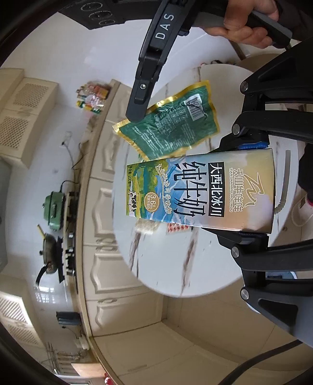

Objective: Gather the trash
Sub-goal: 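Carry the carton and green pack over the blue bin and open both tools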

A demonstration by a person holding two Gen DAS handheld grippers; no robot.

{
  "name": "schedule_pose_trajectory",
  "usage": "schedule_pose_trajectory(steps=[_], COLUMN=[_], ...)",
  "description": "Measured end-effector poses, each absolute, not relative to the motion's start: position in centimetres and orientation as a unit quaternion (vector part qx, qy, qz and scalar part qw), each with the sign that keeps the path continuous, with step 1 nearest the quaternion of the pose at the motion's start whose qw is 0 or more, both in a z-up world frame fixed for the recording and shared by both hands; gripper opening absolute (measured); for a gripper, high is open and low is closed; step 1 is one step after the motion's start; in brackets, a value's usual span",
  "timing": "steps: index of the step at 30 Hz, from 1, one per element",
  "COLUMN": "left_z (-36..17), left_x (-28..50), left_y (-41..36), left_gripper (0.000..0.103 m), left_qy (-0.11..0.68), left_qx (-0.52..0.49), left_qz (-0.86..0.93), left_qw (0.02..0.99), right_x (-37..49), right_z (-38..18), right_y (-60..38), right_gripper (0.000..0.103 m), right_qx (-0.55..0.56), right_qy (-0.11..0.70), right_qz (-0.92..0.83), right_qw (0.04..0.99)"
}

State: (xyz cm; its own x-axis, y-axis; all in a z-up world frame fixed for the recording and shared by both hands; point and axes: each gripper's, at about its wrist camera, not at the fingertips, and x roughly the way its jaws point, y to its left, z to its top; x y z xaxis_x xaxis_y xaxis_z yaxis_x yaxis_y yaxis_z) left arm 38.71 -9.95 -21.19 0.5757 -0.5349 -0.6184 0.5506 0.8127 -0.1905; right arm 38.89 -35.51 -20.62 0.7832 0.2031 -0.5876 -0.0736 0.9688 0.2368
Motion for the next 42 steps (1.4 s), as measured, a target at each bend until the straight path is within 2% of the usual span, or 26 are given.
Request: schedule_pose_trajectory(steps=[13,22,29,37,42], left_z=[-19.9,-22.1,-28.7,-41.0,-45.9], left_x=[38.0,37.9,40.5,47.5,51.5], left_y=[-0.6,10.0,15.8,16.0,16.2], left_gripper=[0.044,0.044,0.044,0.044,0.045], left_qy=[0.312,0.327,0.403,0.512,0.55], left_qx=[-0.03,-0.049,-0.067,-0.081,-0.082], left_qz=[-0.248,-0.153,-0.106,-0.106,-0.099], left_qw=[0.917,0.931,0.907,0.848,0.826], right_x=[42.0,46.0,51.1,56.7,58.8], right_z=[-17.8,-18.6,-26.4,-41.4,-48.1], right_y=[-27.0,-15.3,-6.5,-2.5,-1.9], right_gripper=[0.001,0.001,0.001,0.001,0.001], right_qx=[0.051,0.025,0.021,0.014,0.004], right_qy=[0.304,0.308,0.373,0.491,0.53], right_qz=[0.133,0.23,0.284,0.274,0.263], right_qw=[0.942,0.923,0.883,0.827,0.806])
